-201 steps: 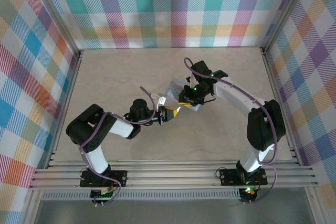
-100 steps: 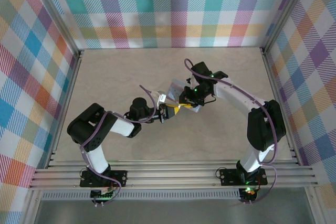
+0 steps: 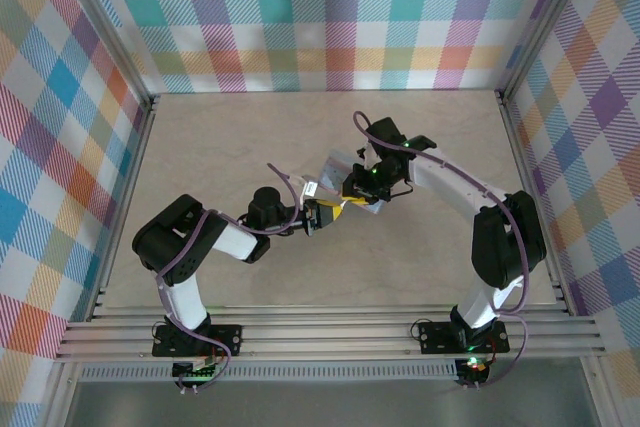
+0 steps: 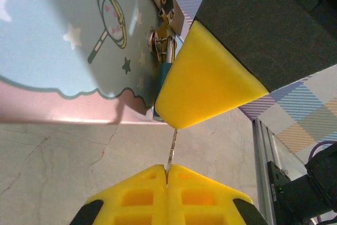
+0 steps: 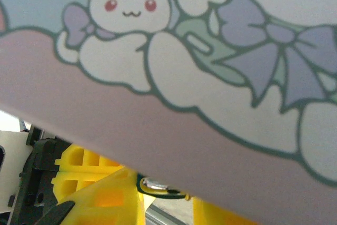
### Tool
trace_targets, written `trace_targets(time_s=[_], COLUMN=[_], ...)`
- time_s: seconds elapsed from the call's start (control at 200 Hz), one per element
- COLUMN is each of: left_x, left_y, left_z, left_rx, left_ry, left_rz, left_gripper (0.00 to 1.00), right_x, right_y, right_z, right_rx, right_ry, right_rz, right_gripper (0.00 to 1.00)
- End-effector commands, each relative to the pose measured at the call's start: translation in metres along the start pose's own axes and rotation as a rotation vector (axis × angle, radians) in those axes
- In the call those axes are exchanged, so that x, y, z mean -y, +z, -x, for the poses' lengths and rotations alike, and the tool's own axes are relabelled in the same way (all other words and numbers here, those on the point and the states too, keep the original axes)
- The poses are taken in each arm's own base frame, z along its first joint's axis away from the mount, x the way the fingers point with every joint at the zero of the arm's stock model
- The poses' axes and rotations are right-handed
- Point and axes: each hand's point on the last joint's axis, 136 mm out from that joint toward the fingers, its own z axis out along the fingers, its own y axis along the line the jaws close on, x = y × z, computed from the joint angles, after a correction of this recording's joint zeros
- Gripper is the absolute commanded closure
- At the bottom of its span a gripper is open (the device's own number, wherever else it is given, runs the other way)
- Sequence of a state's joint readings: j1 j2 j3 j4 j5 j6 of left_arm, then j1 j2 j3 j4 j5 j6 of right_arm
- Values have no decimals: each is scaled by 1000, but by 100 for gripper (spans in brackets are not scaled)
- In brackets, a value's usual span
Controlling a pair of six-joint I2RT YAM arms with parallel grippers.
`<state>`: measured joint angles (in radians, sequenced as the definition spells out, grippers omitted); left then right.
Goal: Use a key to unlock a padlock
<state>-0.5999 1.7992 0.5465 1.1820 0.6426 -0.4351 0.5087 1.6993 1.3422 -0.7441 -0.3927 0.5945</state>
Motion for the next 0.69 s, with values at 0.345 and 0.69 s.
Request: trace_targets(time_s=[0.345, 0.69], left_x=[-5, -1], left_y=[1, 1], left_z=[2, 7], left_rx=[16, 30], left_ry=[-10, -16], left_rz=[-1, -12], left_gripper=[100, 100], right_x=[-15, -14], right_y=[-16, -13], right_z=[0, -2], right_rx=[32, 24], right_ry=[-29, -25], right_rz=[73, 79], right_gripper=[100, 100])
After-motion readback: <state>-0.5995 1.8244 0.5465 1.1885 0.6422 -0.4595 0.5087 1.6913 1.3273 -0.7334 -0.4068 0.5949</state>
